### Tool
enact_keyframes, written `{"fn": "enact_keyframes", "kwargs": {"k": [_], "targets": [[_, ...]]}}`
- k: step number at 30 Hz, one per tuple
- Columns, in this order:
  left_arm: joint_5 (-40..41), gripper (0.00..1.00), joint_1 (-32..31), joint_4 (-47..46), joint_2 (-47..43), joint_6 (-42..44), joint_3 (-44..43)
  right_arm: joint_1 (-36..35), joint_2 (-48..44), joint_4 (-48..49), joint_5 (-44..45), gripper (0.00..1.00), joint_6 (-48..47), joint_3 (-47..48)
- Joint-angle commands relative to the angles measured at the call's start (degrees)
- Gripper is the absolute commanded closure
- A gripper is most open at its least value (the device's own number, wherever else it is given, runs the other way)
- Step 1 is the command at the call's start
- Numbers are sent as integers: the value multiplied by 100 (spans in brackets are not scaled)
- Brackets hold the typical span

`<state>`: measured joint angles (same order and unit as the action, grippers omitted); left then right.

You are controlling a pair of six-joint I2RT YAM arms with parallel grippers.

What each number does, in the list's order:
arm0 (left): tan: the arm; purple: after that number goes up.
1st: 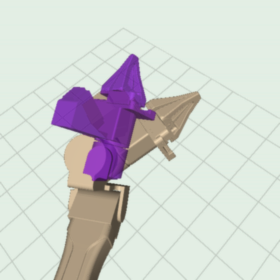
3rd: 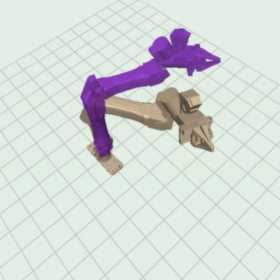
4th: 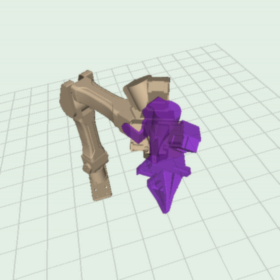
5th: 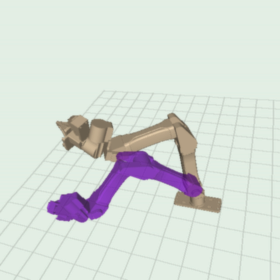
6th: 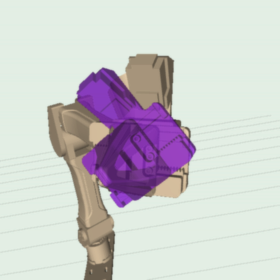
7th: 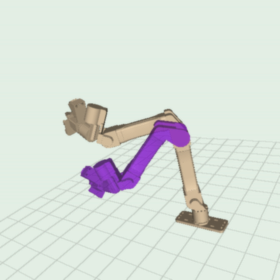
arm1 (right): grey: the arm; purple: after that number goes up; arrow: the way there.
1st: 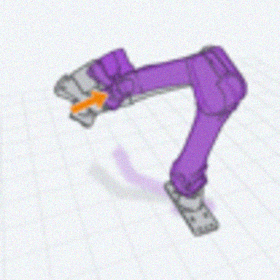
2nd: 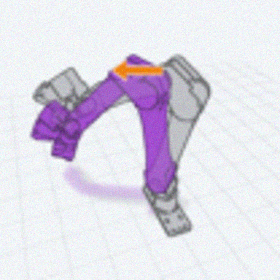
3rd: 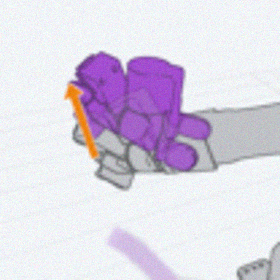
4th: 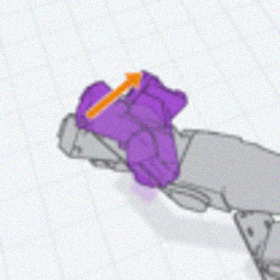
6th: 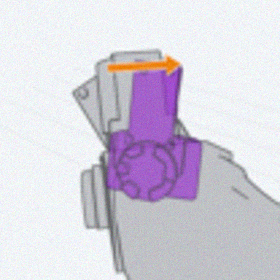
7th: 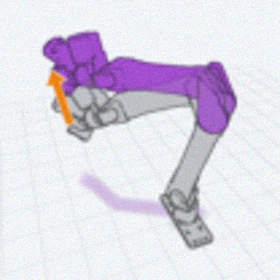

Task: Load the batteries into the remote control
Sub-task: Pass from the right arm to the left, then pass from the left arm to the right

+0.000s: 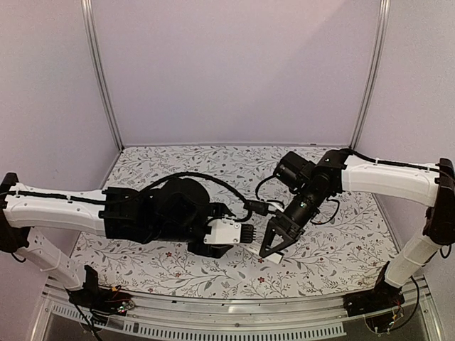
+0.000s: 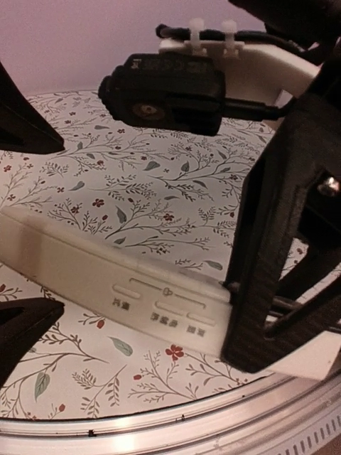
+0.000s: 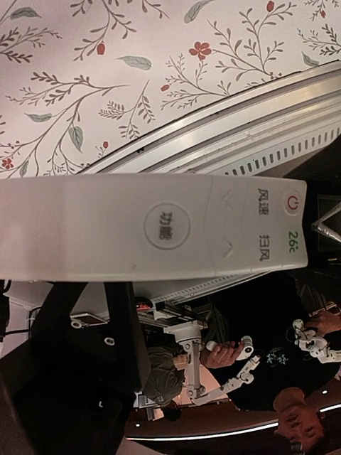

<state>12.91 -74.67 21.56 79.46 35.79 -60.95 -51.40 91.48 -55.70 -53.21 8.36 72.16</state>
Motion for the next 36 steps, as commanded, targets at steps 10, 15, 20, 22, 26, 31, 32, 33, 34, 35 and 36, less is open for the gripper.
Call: {"fn": "enact_keyframes", "kwargs": {"k": [10,15,20,22,26,31,32,33,34,35,36], "targets": [[18,60,-382,332,520,373,-429,-63,247,-435,-541,100,-405,424],[13,84,-406,736,735,137,-737,-63,268,-544,-524,100,-526,504],[-240,100,-387,891,584,-180,-738,-65,187,-561,-344,61,-590,602],[-479,100,-338,846,389,-446,-699,-60,70,-581,-11,36,-606,694],[-1391,100,-115,841,-77,-1039,-633,-12,-356,-374,616,12,-664,882],[-2393,100,272,790,-504,-1808,-524,303,-1214,520,949,8,-357,650],[-2582,100,361,748,-560,-1966,-504,364,-1427,632,969,7,-262,623],[-2773,100,457,712,-611,-2111,-486,392,-1534,711,985,6,-220,616],[-2952,100,555,660,-648,-2251,-466,407,-1656,764,994,6,-208,627],[-3114,100,646,604,-666,-2397,-462,411,-1732,816,975,6,-184,636],[-3254,100,755,549,-688,-2536,-462,409,-1810,873,898,5,-165,641]]}}
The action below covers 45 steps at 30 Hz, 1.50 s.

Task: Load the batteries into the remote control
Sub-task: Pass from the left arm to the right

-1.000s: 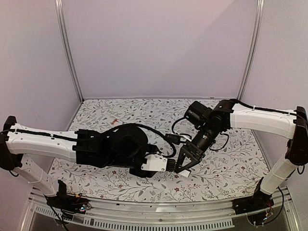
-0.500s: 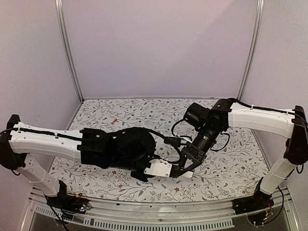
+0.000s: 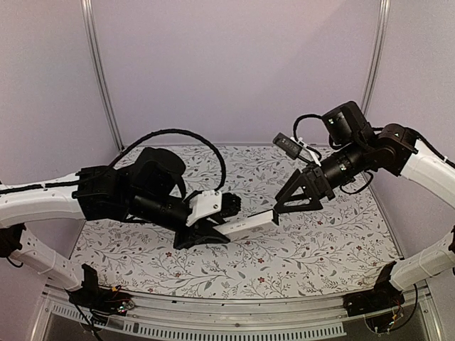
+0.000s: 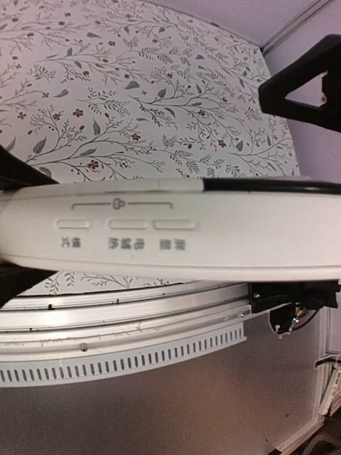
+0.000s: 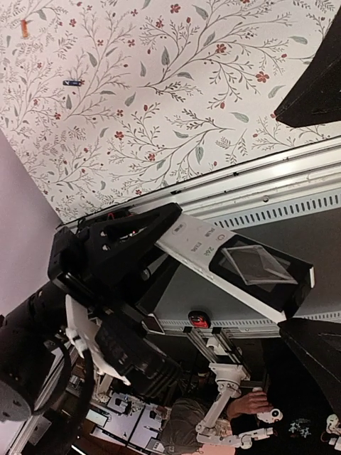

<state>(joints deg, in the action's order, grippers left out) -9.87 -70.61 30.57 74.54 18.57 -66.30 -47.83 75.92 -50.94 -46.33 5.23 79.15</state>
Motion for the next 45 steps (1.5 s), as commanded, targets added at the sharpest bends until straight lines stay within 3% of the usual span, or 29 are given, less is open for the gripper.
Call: {"fn": "enact_keyframes", "kwargs": {"k": [1,8,17,26,32,34,38,40,45], "targets": [[-1129,100,399,-422,-200,-952,81,52,-289,461,115,5,180,-63],[-1955,100,867,-1424,-246,-1954,310,51,-452,1520,157,8,728,-454],[-2031,100,960,-2924,-240,-3031,898,51,-612,3650,390,15,1743,-1012],[-1720,100,1099,-4353,-269,-3856,1391,50,-297,5323,233,57,2744,-1421],[-1716,99,1216,-4714,-224,-4182,1564,50,-97,5476,100,88,2937,-1440],[-1724,91,1282,-4852,-232,-4318,1629,48,-74,5465,106,95,2939,-1451],[-1720,58,1409,-4985,-268,-4542,1715,56,-60,5420,205,99,2915,-1446],[-1657,46,1438,-4857,-286,-4554,1673,94,-73,5329,334,100,2898,-1432],[-518,40,1422,-3826,-680,-4096,1511,358,-170,4691,1095,100,3027,-1400]]}}
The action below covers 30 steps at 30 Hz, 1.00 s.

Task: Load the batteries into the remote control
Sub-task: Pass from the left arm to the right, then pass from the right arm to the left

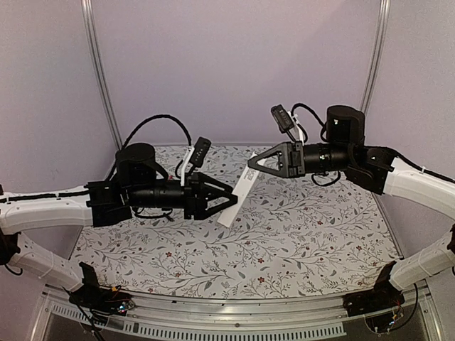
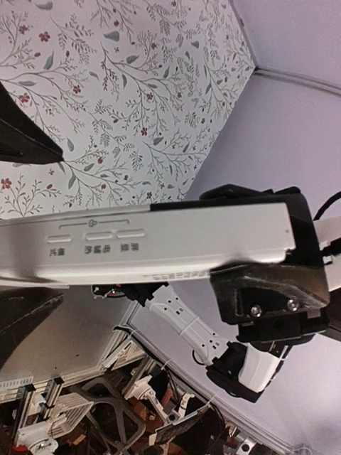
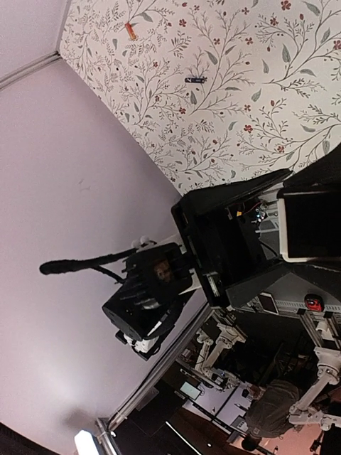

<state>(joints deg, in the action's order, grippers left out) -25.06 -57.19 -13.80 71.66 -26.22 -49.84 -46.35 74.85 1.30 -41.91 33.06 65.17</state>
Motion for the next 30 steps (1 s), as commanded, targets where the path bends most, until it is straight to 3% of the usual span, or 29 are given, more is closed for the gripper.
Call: {"fn": "enact_keyframes", "kwargs": {"k": [1,9,19,22,30], "targets": [[1251,38,81,815,-460,484,-158,255,-81,-675,830,100,271,-4],[2057,25,-218,2203,221,1007,-893,294,42,-1152,1794,100,671,-114],[3494,27,-834,3327,1568,1543,-2164,294,304,-1356,2083,100,1014,-107],[3792,32,-934,3550,1916,1665,-2478,293,378,-1327,2065,100,1104,-132],[4215,62,-1014,4008,2466,1795,-2987,293,390,-1264,2023,100,1146,-157]]}}
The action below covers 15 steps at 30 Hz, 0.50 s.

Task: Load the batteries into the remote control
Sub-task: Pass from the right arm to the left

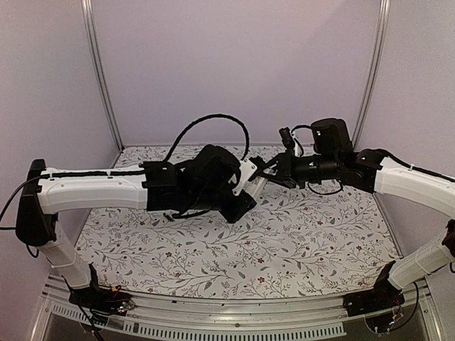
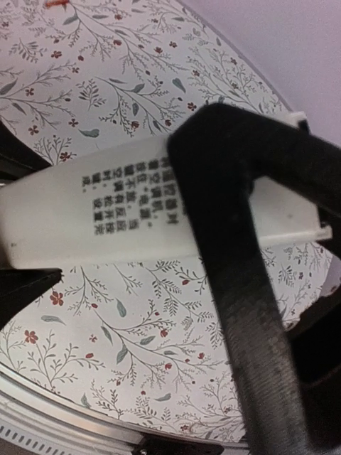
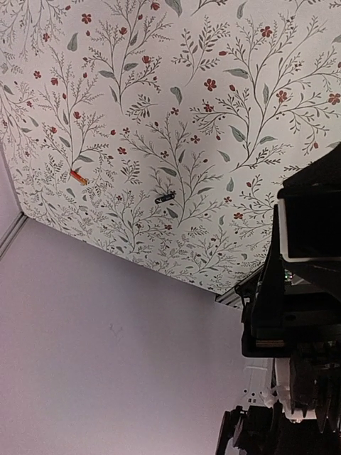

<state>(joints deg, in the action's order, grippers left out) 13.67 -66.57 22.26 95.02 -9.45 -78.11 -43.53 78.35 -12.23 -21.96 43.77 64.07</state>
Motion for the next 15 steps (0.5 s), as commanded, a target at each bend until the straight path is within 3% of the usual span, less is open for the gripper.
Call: {"fn": "enact_keyframes", "kwargs": {"k": [1,4,11,15], "targets": [[343,67,-76,397,135,117,-154,11,36,96,6,100,64,-57],[280,80,-68,389,81,89,-140,21,49,196,-124,96,8,-102],[-555,99,295,109,-405,-218,295,246,-166,1116,-612,24,-305,-575],[-1628,100,597,-349,-879,-434,724,321,-372,1968,-1204,18,-849,-935]]}}
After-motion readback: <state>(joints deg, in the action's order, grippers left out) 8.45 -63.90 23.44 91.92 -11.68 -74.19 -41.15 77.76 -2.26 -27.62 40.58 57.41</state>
